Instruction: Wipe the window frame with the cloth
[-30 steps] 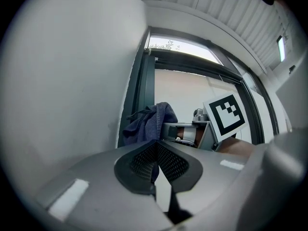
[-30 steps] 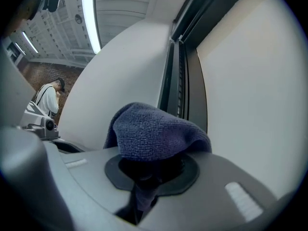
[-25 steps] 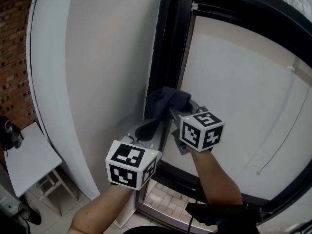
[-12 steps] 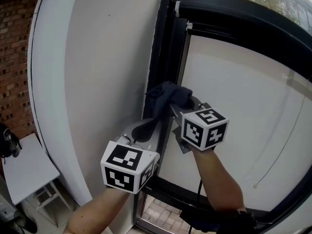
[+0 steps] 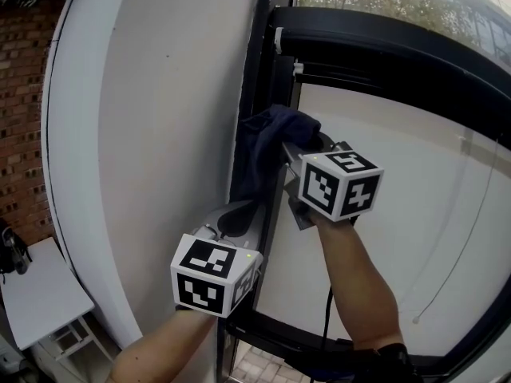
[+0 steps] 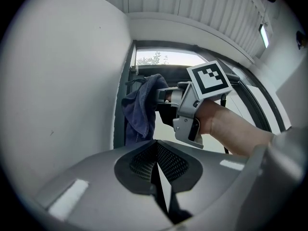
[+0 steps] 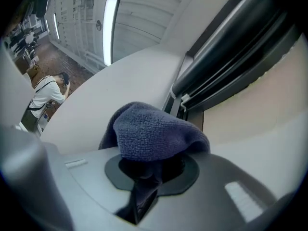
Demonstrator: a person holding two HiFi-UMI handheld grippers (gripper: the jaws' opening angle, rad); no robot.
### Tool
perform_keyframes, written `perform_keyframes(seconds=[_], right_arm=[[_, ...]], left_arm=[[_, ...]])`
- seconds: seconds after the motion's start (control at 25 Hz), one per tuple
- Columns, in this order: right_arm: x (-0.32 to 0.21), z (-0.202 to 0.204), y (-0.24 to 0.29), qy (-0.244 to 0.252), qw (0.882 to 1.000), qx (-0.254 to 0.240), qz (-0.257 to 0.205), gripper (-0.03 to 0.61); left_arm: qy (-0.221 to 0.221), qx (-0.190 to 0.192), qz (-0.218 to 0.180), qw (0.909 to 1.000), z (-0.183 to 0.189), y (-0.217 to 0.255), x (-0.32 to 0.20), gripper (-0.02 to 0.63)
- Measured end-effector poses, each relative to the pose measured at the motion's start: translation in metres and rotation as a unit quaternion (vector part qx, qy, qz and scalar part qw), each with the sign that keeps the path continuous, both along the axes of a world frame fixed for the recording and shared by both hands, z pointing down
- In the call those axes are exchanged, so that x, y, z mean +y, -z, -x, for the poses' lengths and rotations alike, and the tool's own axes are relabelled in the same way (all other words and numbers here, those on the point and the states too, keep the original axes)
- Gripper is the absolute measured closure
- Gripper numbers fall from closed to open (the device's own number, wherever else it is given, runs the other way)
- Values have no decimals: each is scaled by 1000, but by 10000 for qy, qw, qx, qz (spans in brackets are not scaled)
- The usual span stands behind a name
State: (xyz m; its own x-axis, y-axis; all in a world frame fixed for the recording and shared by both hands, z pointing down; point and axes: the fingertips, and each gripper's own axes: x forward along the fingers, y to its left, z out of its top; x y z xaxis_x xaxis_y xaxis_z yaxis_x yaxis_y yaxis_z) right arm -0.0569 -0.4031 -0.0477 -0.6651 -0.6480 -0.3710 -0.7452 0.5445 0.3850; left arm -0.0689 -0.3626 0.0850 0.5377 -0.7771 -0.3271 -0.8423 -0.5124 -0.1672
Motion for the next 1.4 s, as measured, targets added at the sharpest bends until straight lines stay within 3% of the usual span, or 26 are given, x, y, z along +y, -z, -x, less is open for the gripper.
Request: perform_keyframes(seconds=[0.48, 0.76, 0.96, 1.2, 1.4], right_arm=[[2, -3, 74, -243, 9974, -538, -418, 528], [1, -1, 104, -392, 9966, -575, -441, 528], [1, -1, 106, -437, 9957, -640, -500, 529], [15, -3, 94, -154, 9962, -719, -472, 528], [37, -23, 78, -379, 9958, -581, -604, 528]], left_arm=[[-62, 38, -272, 9996, 2, 42, -4, 620], [-204, 119, -289, 9993, -1, 63, -4, 620], [-169, 135, -317, 9993, -1, 62, -3, 620], [-179, 162, -274, 9993, -4, 44, 1, 620], [-293, 225, -310, 9988, -12, 38, 12, 620]])
